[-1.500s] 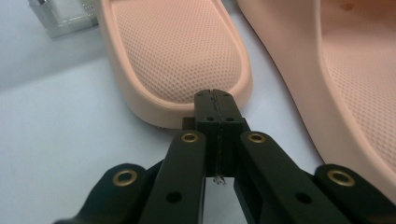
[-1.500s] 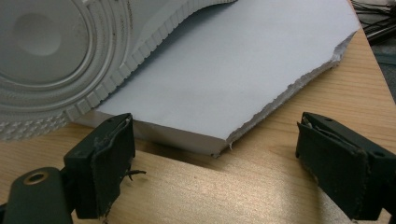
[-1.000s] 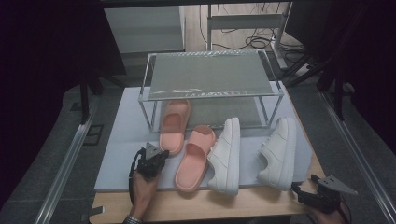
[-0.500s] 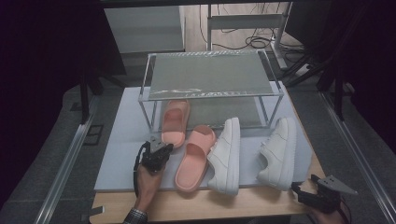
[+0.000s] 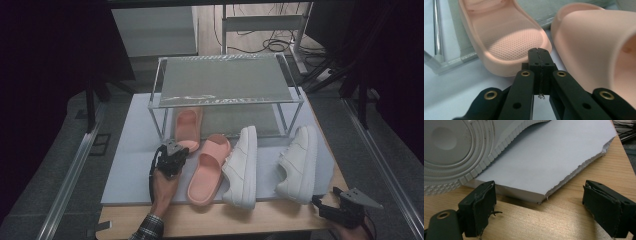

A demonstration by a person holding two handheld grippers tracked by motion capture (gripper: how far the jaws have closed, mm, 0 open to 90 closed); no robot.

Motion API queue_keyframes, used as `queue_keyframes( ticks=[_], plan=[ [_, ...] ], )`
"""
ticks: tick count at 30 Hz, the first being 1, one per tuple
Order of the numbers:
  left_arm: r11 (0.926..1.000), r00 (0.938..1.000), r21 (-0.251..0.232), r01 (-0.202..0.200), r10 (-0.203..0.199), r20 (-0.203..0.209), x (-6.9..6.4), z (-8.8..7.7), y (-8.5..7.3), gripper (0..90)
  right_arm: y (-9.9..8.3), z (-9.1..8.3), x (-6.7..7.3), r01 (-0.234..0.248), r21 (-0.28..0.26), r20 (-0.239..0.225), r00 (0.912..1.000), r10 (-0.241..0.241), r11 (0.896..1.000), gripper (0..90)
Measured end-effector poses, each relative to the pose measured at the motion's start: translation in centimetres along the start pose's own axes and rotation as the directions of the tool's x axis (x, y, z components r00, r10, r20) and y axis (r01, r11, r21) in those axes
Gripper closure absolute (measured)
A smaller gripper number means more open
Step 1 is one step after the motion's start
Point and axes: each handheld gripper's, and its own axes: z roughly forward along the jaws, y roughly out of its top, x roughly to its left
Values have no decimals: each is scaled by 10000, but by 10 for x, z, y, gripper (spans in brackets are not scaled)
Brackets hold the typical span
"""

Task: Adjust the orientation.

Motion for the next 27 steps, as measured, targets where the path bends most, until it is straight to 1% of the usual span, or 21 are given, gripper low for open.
queue_keyframes(
  ticks=[6,13,19,24,27],
  plan=[
    [9999,9999,132,-15,17,-126,3,11,9,900,0,0,0,-7,-5,-9,10000,7,10000,118],
    [9999,9998,142,2,1,-205,9,25,17,900,0,0,0,-27,12,-35,10000,27,10000,118],
    [9996,9991,281,-74,85,-410,13,34,24,900,0,0,0,-32,8,-42,10000,32,10000,118],
    [9995,9990,284,136,-124,-434,17,40,26,900,0,0,-1,-34,4,-46,10000,34,10000,118],
    [9994,9989,320,143,-129,-445,20,44,28,900,0,0,-1,-40,6,-50,10000,40,10000,118]
  ],
)
